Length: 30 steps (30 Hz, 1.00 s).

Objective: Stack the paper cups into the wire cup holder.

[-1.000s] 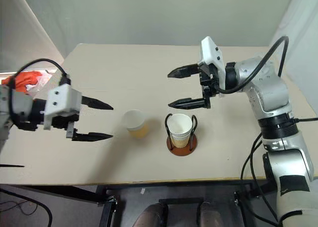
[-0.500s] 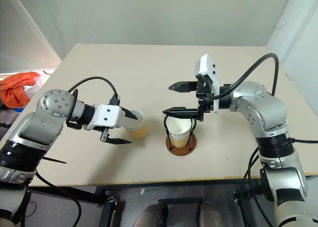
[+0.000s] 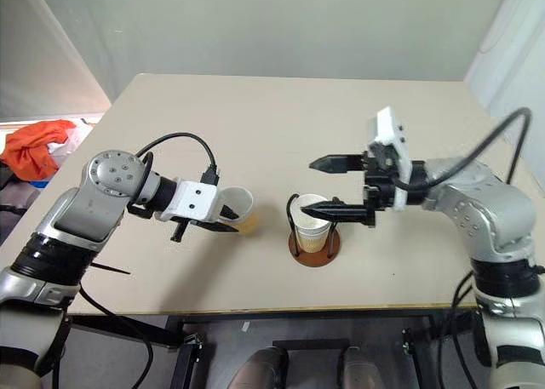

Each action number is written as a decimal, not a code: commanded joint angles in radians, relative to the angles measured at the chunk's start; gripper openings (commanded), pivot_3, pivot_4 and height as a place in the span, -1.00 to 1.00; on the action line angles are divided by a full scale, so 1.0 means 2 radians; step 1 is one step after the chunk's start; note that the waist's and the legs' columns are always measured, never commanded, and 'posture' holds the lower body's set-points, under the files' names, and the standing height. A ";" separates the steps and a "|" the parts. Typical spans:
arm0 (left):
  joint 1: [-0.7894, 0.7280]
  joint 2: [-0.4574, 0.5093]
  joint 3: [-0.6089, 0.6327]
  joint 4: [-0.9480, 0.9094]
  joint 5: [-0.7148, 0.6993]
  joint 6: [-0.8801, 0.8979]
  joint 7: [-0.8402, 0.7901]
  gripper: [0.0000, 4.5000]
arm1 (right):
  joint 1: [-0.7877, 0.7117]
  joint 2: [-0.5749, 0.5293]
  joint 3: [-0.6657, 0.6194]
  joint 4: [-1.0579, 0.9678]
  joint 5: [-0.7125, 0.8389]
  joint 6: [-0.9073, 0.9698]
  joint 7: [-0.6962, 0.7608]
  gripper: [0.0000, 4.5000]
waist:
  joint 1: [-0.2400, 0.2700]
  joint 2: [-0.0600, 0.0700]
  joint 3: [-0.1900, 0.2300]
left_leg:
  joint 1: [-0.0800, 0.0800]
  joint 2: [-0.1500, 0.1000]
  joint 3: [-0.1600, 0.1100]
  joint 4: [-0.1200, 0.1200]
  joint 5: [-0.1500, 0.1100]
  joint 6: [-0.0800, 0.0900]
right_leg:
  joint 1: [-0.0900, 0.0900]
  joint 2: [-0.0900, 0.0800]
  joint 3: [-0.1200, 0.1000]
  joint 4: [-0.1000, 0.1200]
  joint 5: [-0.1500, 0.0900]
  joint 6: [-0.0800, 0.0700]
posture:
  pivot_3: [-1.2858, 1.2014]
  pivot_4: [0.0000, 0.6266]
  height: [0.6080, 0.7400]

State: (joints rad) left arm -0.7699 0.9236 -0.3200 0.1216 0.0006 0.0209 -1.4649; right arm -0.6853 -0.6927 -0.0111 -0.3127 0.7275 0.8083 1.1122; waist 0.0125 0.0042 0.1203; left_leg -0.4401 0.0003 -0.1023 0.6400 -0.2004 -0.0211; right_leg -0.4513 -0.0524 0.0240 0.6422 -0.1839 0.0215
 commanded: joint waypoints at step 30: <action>-0.356 -0.064 -0.172 0.120 -0.332 -0.077 -0.075 -0.99 | 0.354 -0.129 -0.370 -0.178 0.132 -0.048 -0.054 1.00 | 0.005 0.000 0.000 | -0.008 -0.003 0.000 0.011 -0.006 0.008 | 0.003 -0.001 0.003 -0.008 0.002 0.022 | 0.03 -0.52 1.00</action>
State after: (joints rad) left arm -1.4486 0.7843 -0.6544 0.3846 -0.6304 -0.1099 -1.5748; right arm 0.0360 -0.9283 -0.7506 -0.6496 0.9860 0.7377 1.0155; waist 0.0234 0.0037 0.1209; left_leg -0.4559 -0.0064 -0.1010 0.6637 -0.2126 -0.0059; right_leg -0.4448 -0.0548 0.0298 0.6262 -0.1810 0.0666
